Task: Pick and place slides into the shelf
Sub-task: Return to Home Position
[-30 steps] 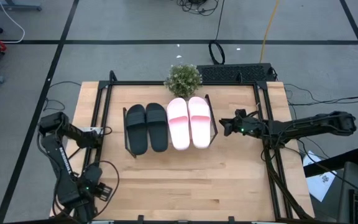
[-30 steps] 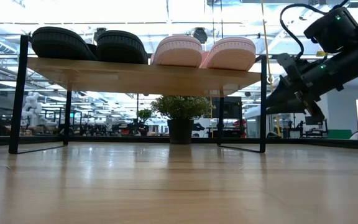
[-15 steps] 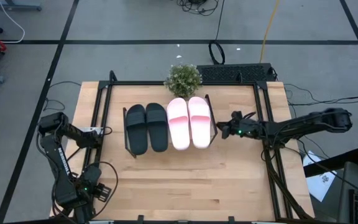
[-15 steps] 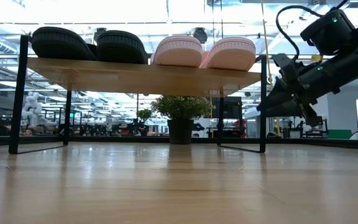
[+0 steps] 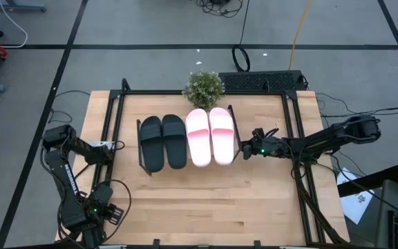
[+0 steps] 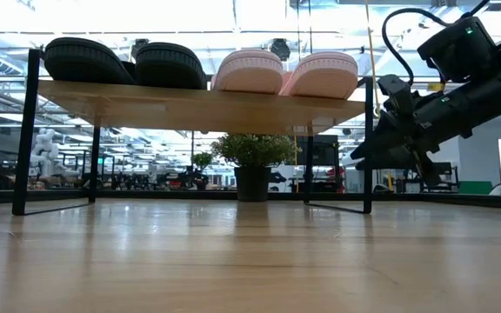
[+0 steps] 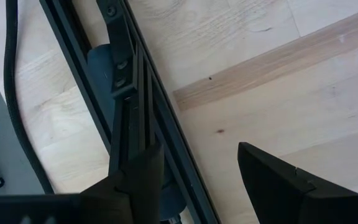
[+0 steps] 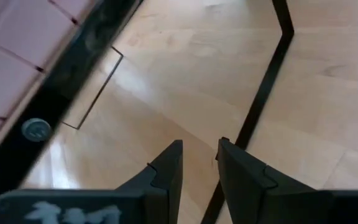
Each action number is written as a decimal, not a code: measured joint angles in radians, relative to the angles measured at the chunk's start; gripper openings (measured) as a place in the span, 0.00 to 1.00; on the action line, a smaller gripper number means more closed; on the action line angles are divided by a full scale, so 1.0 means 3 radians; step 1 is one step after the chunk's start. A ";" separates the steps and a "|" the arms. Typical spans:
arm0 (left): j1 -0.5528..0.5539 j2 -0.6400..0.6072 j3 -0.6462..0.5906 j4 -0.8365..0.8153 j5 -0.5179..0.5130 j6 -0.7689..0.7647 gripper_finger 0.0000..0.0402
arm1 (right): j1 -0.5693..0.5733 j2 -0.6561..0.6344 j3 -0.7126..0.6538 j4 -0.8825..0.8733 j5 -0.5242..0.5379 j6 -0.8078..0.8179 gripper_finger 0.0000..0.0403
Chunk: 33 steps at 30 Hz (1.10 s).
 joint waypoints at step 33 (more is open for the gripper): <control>-0.0003 0.0000 0.0000 -0.0005 -0.0029 0.0004 0.53 | 0.0729 0.0352 0.0000 0.0364 0.0022 0.0442 0.22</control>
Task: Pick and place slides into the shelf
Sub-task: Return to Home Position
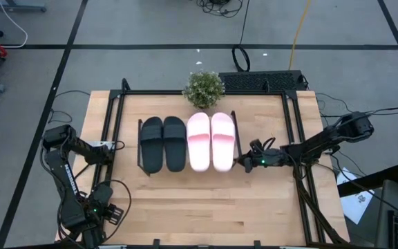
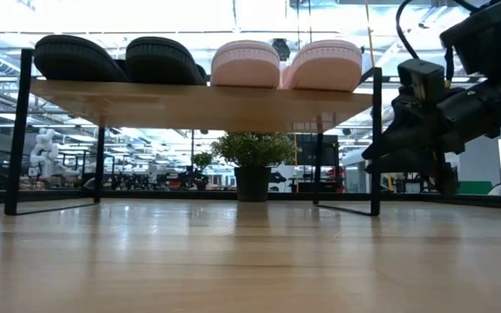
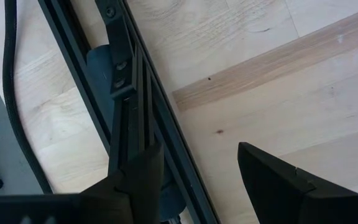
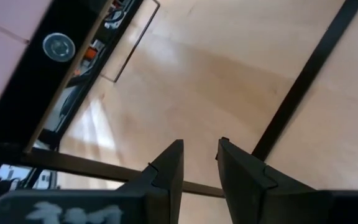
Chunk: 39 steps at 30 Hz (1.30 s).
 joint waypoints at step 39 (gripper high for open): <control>-0.0170 -0.0015 0.0677 -0.0726 -0.0839 -0.0027 0.53 | 0.0538 -0.0695 0.0004 -0.0950 -0.0169 0.0567 0.16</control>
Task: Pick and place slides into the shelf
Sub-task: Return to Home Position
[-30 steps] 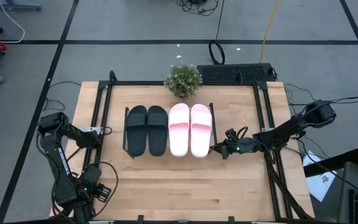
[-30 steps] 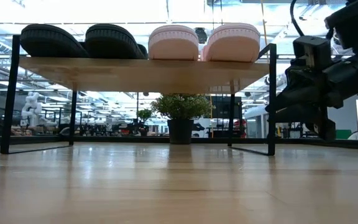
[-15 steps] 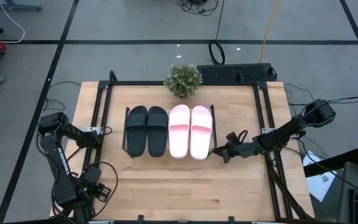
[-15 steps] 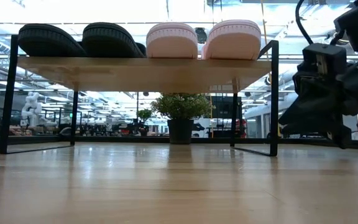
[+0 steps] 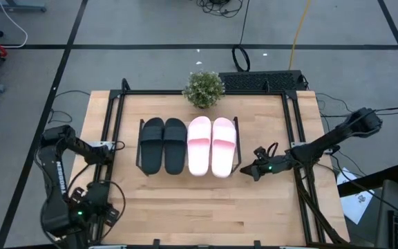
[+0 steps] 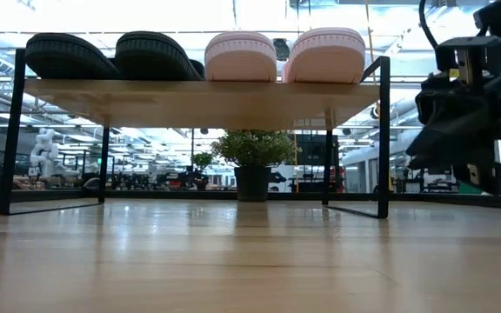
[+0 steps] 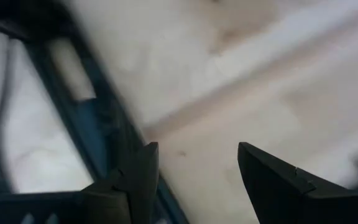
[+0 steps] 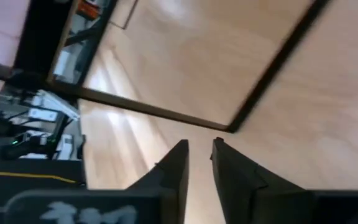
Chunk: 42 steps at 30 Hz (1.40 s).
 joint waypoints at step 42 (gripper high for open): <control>-0.0474 -0.2713 -0.0387 0.0031 -0.3497 0.3263 0.53 | 0.0100 -0.3712 0.0468 0.0168 0.0311 -0.3854 0.00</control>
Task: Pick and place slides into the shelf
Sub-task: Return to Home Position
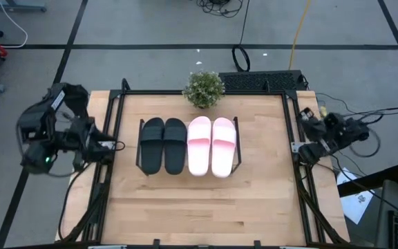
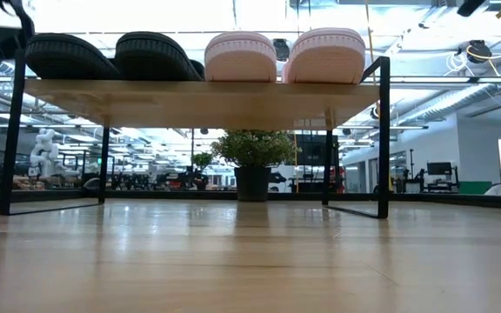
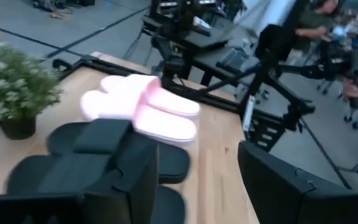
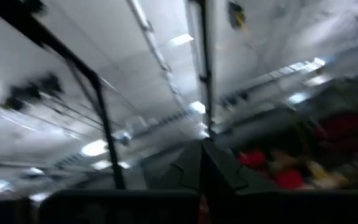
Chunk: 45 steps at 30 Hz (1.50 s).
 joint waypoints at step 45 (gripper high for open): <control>-0.0171 -0.1476 -0.2352 0.2009 0.0047 0.0868 0.53 | -0.0004 0.0006 0.1027 -0.3485 -0.0550 0.0709 0.00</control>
